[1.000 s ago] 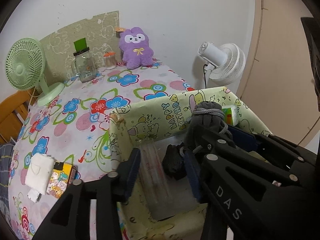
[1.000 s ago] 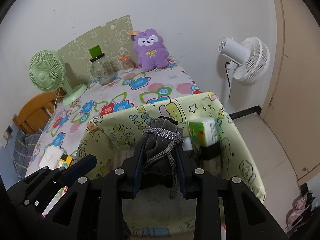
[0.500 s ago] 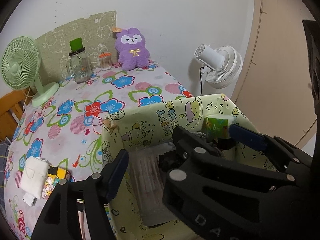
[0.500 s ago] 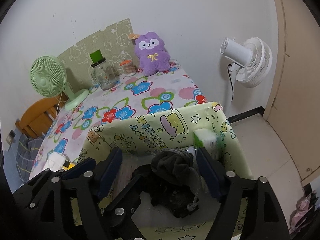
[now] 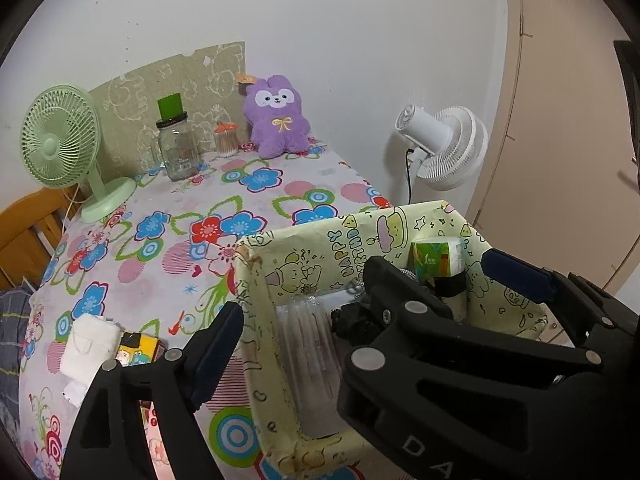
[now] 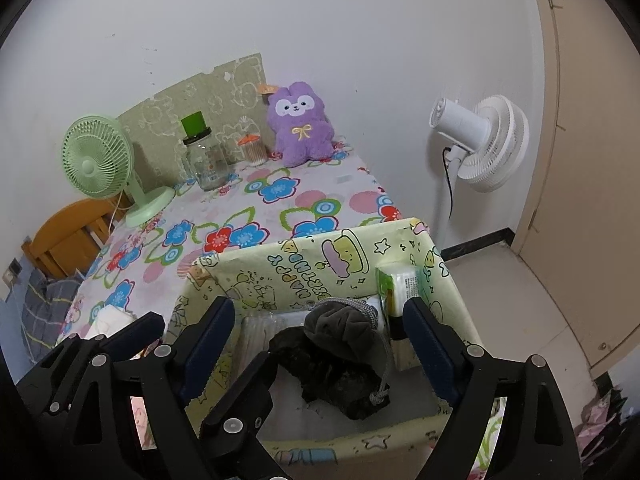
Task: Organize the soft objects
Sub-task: 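Lower the clear plastic bags into the paper box and open the left gripper, then move both grippers back over the remaining items on the table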
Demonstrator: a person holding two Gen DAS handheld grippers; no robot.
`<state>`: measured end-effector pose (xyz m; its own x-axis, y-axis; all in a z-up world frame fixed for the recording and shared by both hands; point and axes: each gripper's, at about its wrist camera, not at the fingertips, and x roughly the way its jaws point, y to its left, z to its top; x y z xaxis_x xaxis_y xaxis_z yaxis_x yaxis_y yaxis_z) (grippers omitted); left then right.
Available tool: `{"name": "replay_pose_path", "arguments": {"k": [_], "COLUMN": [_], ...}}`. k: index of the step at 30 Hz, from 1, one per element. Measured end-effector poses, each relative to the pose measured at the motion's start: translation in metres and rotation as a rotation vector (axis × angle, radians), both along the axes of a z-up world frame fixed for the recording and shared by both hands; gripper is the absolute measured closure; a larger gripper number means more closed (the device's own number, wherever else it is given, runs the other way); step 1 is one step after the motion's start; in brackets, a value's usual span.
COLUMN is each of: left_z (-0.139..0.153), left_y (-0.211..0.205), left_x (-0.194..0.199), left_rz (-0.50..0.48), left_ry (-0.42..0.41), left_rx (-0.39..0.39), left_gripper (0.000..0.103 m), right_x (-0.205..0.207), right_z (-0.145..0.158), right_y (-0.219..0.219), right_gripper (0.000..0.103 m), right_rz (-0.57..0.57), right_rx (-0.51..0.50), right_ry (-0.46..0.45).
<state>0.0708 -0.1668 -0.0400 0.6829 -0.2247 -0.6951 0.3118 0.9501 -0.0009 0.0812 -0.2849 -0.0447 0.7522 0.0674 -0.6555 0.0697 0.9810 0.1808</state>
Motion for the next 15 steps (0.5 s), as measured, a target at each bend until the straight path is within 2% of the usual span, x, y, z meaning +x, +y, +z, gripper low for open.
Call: {"name": "replay_pose_path", "arguments": {"k": [15], "left_z": [0.018], "left_y": [0.021], "left_x": [-0.023], "left_rz": [0.003], "left_ry": [-0.055], "left_rx": [-0.019], "left_gripper": [0.015], "right_x": [-0.025], "right_z": [0.021], "right_y": [0.022], "right_gripper": [0.014], "right_rz": [0.006], "right_rx": [-0.049], "right_ry": [-0.058]}}
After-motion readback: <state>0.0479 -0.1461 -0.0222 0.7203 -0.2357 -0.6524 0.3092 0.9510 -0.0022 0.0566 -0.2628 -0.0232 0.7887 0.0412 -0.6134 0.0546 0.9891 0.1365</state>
